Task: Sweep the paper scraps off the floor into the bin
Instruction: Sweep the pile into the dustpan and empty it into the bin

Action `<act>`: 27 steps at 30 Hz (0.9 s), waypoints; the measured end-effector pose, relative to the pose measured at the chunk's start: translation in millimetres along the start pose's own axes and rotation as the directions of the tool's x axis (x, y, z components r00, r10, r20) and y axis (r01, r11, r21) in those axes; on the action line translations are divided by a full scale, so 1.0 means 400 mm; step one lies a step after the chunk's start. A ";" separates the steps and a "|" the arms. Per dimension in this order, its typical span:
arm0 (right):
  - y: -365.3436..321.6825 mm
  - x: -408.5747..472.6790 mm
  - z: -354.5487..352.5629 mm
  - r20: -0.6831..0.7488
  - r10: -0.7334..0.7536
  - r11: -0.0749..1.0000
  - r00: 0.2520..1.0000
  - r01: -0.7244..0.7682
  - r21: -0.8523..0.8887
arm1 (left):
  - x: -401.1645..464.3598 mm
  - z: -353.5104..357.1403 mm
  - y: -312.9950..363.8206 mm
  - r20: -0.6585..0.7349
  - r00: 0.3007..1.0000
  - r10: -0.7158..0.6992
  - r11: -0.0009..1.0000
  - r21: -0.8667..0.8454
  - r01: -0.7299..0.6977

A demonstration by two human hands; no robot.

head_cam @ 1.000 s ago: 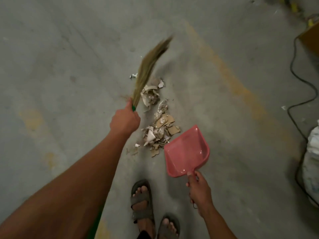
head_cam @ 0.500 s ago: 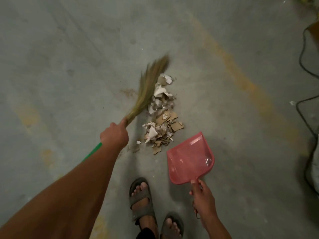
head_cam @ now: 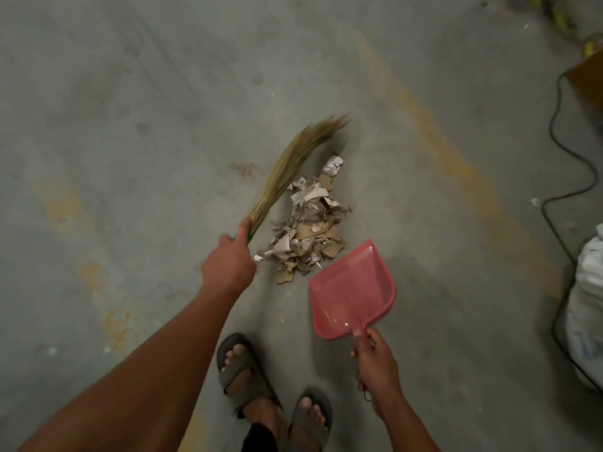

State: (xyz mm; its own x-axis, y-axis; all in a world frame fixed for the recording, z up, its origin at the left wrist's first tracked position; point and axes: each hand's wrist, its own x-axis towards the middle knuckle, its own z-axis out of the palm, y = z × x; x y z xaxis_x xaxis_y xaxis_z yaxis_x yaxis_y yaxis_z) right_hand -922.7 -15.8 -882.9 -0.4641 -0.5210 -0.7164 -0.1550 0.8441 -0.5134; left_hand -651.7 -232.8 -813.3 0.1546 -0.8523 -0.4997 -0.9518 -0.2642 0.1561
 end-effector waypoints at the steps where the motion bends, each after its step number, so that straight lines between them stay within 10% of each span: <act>1: 0.009 0.002 0.002 0.001 0.002 1.000 1.000 -0.002 0.000 | 0.027 -0.002 0.030 0.002 1.000 0.015 1.000 0.009 -0.015; 10: 0.046 -0.014 0.015 -0.006 0.001 0.998 1.000 0.000 0.063 | 0.100 -0.003 0.159 0.196 0.975 0.104 0.952 0.263 -0.155; 27: 0.024 -0.080 -0.001 0.034 -0.017 1.000 0.999 0.018 -0.025 | -0.081 0.004 -0.213 -0.029 0.996 -0.080 0.979 -0.190 0.074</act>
State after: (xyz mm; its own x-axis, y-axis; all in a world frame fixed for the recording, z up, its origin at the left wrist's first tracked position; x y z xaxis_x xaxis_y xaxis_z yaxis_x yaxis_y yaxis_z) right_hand -909.6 9.0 -864.8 -0.4310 -0.5394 -0.7234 -0.1850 0.8375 -0.5142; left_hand -576.3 -181.9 -811.9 0.2383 -0.8410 -0.4858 -0.8702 -0.4070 0.2777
